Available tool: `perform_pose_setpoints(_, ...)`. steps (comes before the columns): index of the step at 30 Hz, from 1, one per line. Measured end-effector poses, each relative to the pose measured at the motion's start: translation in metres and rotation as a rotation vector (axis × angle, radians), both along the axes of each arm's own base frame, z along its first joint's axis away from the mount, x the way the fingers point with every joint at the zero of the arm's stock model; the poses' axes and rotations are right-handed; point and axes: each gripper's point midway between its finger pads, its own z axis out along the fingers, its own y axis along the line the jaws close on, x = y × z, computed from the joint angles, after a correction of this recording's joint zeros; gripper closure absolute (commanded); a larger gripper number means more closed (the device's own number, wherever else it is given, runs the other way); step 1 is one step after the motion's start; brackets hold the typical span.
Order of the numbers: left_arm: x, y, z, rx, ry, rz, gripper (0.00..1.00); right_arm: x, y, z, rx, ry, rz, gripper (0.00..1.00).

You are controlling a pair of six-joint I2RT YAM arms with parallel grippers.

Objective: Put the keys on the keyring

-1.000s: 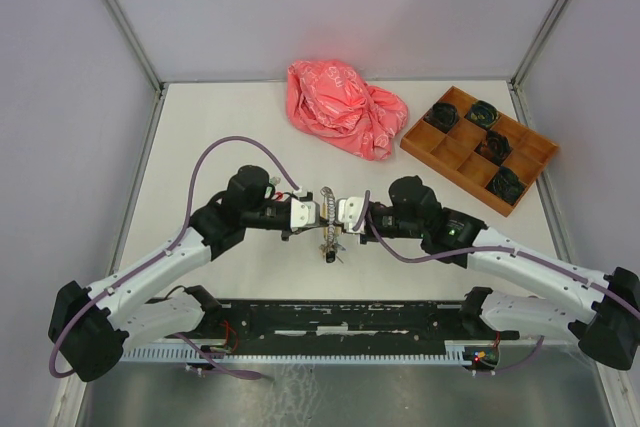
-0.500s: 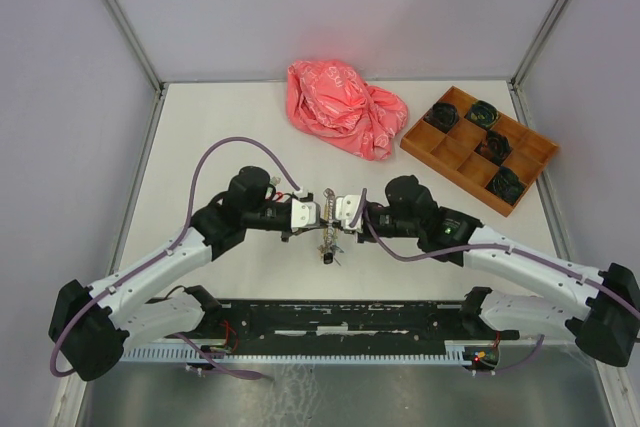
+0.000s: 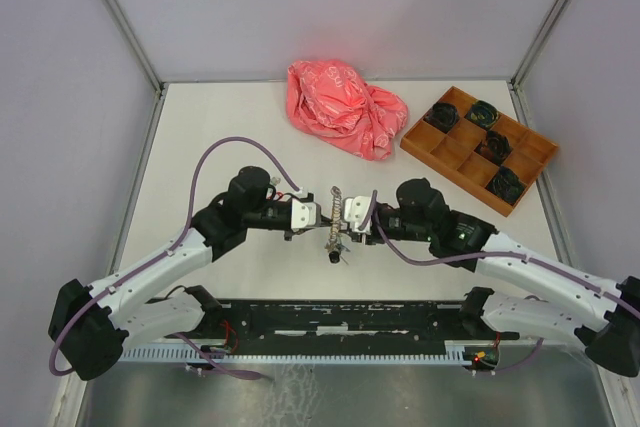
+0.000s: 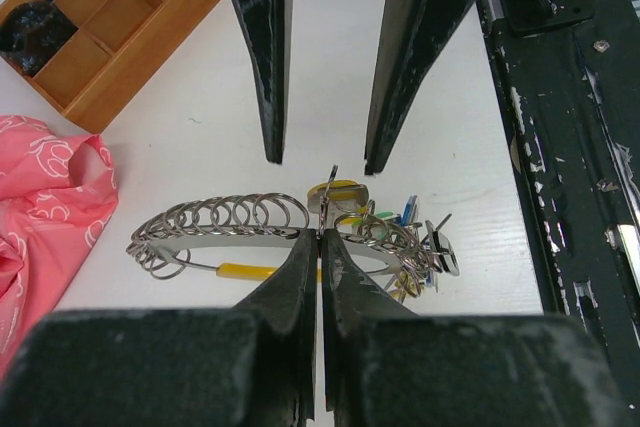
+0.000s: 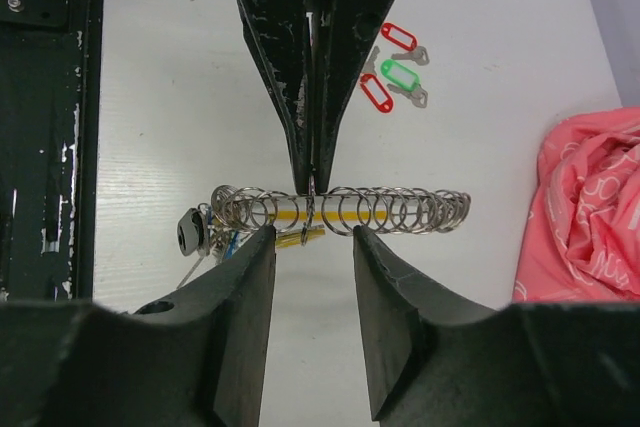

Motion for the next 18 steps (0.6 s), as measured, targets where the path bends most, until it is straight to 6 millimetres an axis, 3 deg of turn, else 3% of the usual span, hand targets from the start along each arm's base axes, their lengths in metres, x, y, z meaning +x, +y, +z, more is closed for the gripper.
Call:
perform_pose_setpoints(6, 0.000, 0.000, 0.000, 0.000, 0.000, 0.000, 0.97, 0.002, -0.011, 0.015, 0.026, -0.038, -0.042, 0.57)
perform_pose_setpoints(18, 0.000, 0.000, 0.000, 0.000, 0.001, -0.002, 0.97, 0.004, -0.006, 0.001, 0.003, 0.000, -0.050, 0.67)
